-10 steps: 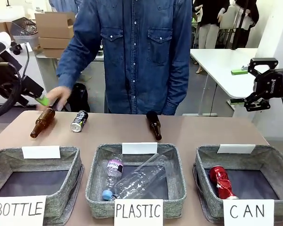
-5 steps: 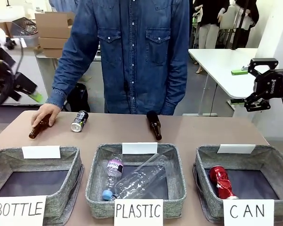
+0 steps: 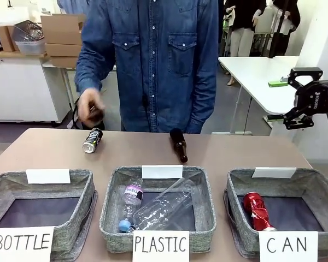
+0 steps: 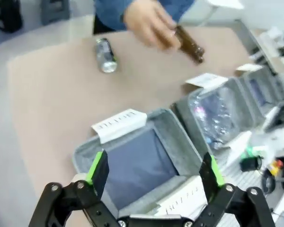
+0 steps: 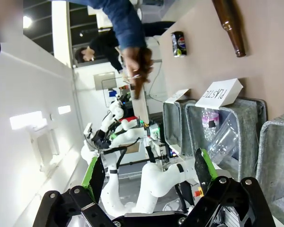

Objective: Sort the can waste into the basket.
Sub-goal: Pick up the can waste from the table and place it in the right Fabric basket.

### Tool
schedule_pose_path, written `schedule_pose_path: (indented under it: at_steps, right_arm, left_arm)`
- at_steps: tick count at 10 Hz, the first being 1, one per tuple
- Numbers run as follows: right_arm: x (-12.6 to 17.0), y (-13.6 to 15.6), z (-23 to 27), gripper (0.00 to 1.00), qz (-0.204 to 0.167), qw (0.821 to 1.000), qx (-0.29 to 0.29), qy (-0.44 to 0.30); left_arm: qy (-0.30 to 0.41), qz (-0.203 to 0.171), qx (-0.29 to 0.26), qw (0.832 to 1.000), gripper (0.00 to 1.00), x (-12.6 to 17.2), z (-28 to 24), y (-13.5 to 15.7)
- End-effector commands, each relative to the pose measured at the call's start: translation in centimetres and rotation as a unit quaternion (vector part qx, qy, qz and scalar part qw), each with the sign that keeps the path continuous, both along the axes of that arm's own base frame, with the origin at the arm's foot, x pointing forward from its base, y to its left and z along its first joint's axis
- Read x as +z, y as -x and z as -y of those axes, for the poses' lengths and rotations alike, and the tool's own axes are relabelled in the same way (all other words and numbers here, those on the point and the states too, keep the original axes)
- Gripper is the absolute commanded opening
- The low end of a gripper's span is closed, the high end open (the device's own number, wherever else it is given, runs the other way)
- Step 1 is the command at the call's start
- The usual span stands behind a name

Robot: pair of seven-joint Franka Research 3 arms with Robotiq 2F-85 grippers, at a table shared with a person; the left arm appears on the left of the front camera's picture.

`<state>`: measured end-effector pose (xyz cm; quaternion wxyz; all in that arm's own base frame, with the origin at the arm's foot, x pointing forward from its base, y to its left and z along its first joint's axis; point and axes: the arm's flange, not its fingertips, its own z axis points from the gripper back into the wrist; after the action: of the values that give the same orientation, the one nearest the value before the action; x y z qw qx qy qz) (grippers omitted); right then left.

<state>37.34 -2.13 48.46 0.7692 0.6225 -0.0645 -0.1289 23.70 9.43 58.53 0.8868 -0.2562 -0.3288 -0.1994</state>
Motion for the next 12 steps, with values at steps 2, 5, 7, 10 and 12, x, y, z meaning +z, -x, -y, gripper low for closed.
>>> schedule_pose_path:
  at_steps: [2, 5, 7, 10, 12]
  right_arm:
    - [0.1, -0.1, 0.4, 1.0, 0.011, 1.0, 0.007, 0.003]
    - [0.1, -0.1, 0.4, 1.0, 0.011, 1.0, 0.007, 0.003]
    - [0.1, -0.1, 0.4, 1.0, 0.011, 1.0, 0.007, 0.003]
    - [0.1, -0.1, 0.4, 1.0, 0.011, 1.0, 0.007, 0.003]
    - [0.1, -0.1, 0.4, 1.0, 0.011, 1.0, 0.007, 0.003]
  left_arm:
    - [-0.015, -0.093, 0.027, 0.995, 1.0, -3.1, 1.4, -0.4]
    - [0.014, -0.003, -0.007, 1.0, 1.0, -0.1, -0.7, 0.9]
    - [0.018, -0.046, -0.006, 0.999, 1.0, -0.9, 0.1, -1.0]
    - [0.114, -0.037, -0.012, 0.993, 1.0, 1.4, -4.5, 0.9]
    - [0.147, -0.035, -0.011, 0.988, 1.0, 1.1, -6.3, 2.2]
